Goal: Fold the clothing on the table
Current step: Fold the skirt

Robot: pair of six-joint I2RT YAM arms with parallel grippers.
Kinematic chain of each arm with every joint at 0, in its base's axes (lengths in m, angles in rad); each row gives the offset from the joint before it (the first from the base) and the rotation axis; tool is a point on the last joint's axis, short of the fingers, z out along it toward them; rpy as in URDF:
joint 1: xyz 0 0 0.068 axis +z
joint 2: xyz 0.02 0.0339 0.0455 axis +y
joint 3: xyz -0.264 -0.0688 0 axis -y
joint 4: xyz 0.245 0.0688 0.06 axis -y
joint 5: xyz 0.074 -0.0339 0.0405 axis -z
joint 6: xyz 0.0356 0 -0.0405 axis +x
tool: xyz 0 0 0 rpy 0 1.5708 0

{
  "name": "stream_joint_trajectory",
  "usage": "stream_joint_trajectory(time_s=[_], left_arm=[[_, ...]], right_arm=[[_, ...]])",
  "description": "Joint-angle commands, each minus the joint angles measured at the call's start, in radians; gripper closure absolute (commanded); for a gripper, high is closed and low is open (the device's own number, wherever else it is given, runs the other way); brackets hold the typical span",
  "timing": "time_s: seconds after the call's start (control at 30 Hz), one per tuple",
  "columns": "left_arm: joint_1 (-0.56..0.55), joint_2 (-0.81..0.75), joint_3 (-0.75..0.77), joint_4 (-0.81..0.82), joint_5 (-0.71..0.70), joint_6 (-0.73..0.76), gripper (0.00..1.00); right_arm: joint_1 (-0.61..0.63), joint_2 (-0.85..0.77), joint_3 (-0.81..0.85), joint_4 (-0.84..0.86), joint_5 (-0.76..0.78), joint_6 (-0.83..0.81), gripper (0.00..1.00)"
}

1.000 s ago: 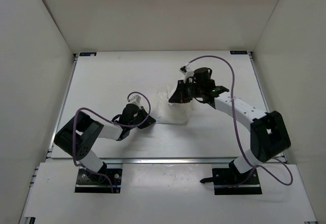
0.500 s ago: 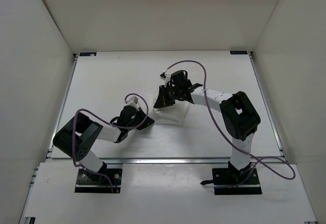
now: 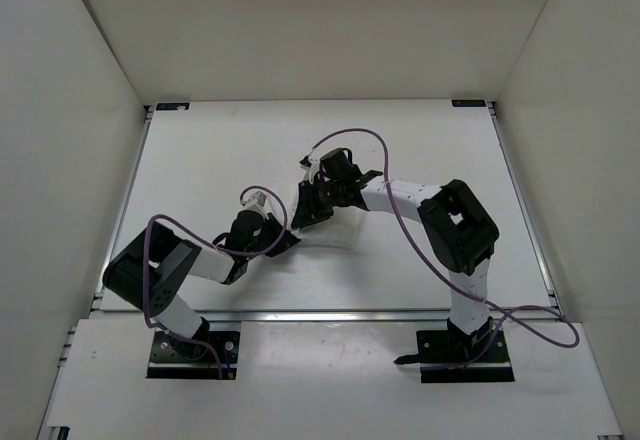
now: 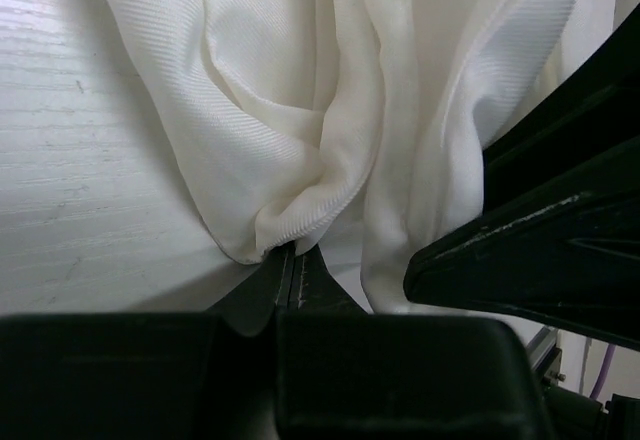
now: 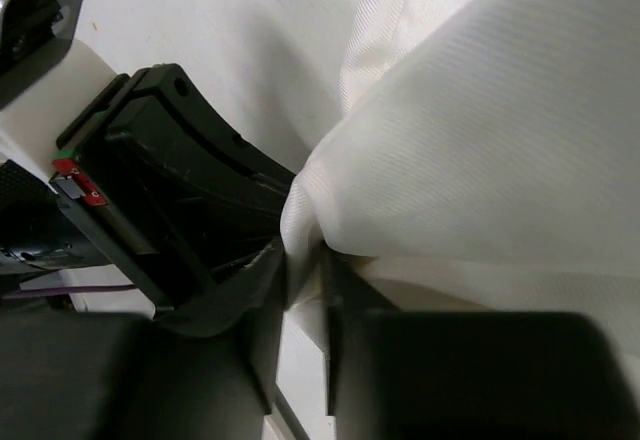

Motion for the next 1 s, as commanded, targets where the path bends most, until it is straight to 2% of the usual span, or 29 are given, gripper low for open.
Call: stream_joint_trajectory(time_s=[0.0,0.1,0.23,0.33,0.43,0.5,0.53,0.57,0.63,0.7,0.83,0.9,0.97], left_arm=[[0.016,-0.026,-0.037,0.012,0.026,-0.005,0.98],[0.021,-0.060,-0.039,0.000,0.053,-0.015,0.91],[0.033,-0.190,-0.088,-0.041,0.050,-0.047,0.73],[0.050,-0.314,-0.126,-0.129,0.024,-0.060,0.69],[0.078,-0.421,-0.157,-0.216,0.033,-0.064,0.62],[0.093,-0.529,-0.190,-0.268,0.017,-0.070,0.58],[0.101,-0.559,-0.213,-0.311,-0.002,-0.078,0.58],[0.104,-0.636,-0.224,-0.333,-0.021,-0.086,0.58],[0.121,-0.766,-0.262,-0.417,-0.084,-0.103,0.60],[0.174,-0.944,-0.281,-0.486,-0.111,-0.123,0.63],[0.266,-1.164,-0.267,-0.639,-0.122,-0.115,0.69],[0.303,-1.173,-0.253,-0.685,-0.098,-0.094,0.70],[0.288,-1.170,-0.253,-0.684,-0.085,-0.089,0.67]], right_arm=[[0.008,0.004,0.070,0.006,0.005,-0.060,0.80],[-0.001,-0.004,0.131,-0.041,-0.001,-0.088,0.59],[-0.030,-0.085,0.220,-0.100,0.020,-0.098,0.51],[-0.053,-0.162,0.251,-0.123,0.039,-0.092,0.46],[-0.099,-0.240,0.193,-0.085,0.014,-0.065,0.49],[-0.128,-0.277,0.121,-0.039,0.019,-0.057,0.57],[-0.135,-0.285,0.090,-0.031,0.020,-0.060,0.68],[-0.142,-0.292,0.079,-0.029,0.023,-0.059,0.73],[-0.150,-0.291,0.020,0.012,0.013,-0.048,1.00],[-0.141,-0.280,-0.014,0.061,-0.003,-0.032,1.00],[-0.080,-0.170,-0.013,0.103,-0.033,-0.037,1.00],[-0.043,-0.104,-0.005,0.106,-0.033,-0.036,1.00],[-0.004,-0.011,0.024,0.072,-0.011,-0.046,1.00]])
